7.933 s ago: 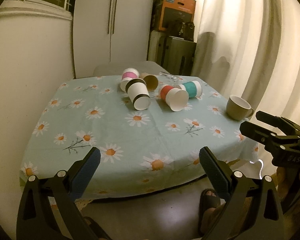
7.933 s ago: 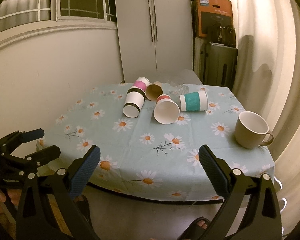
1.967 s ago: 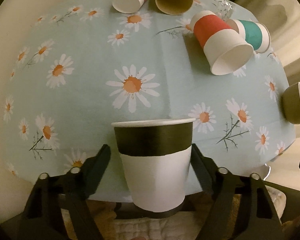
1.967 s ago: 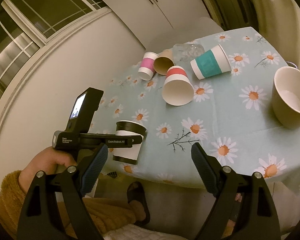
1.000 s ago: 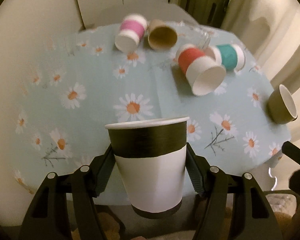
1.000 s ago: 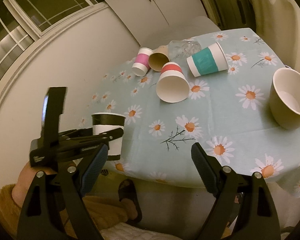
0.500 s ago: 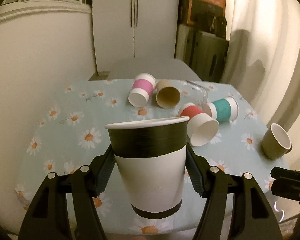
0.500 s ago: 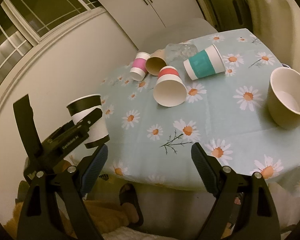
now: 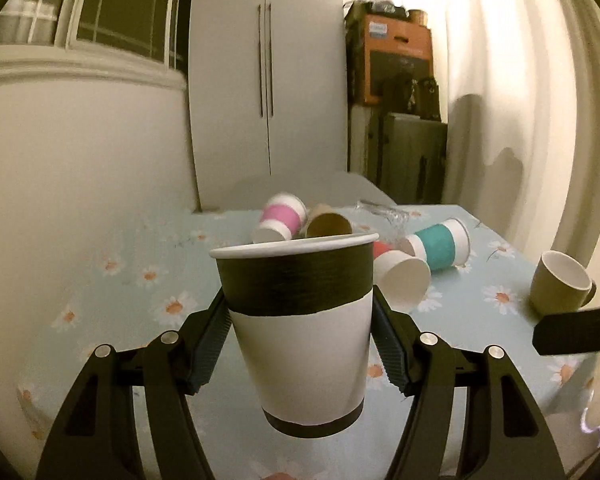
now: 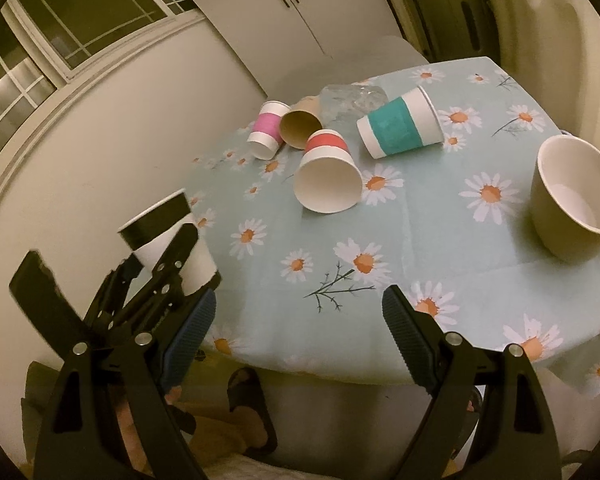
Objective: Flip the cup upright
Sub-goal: 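Rotate the right gripper to turn the cup open end up while left gripper withdraws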
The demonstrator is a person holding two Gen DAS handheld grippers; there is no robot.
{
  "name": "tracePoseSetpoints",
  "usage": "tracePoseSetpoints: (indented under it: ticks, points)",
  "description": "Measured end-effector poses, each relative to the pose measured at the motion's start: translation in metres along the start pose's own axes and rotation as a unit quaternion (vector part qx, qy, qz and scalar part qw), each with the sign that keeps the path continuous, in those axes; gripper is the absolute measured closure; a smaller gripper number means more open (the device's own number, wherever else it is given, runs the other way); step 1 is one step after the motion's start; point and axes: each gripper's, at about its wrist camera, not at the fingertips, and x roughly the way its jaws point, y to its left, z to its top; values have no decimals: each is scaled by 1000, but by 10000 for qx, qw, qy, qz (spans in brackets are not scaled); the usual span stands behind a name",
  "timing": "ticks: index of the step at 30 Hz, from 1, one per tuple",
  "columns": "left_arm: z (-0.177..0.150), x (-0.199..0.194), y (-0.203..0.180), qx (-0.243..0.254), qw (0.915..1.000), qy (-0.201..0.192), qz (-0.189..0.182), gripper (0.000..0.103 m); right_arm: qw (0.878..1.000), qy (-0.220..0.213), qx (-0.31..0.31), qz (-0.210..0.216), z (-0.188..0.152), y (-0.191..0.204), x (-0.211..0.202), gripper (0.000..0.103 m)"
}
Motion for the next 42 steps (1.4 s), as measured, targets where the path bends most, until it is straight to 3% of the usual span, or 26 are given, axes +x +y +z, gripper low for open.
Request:
tracePoseSetpoints:
  ticks: [3,10,22,42]
  points:
    - [-4,-6,-4,126,9994,-314,2,38,10000,53,-33,-50,-1,0,4,19]
    - [-16,-9,-6,146,9980,-597,113,38,9997,190,-81,-124,-2,1,14,19]
    - [-39,-3,0,-14,9955,-922,233,38,9991,283,-151,-287,-4,0,23,19]
    - [-72,13,-9,363,9902,-1142,714,37,9981,351,-263,-433,-7,1,27,19]
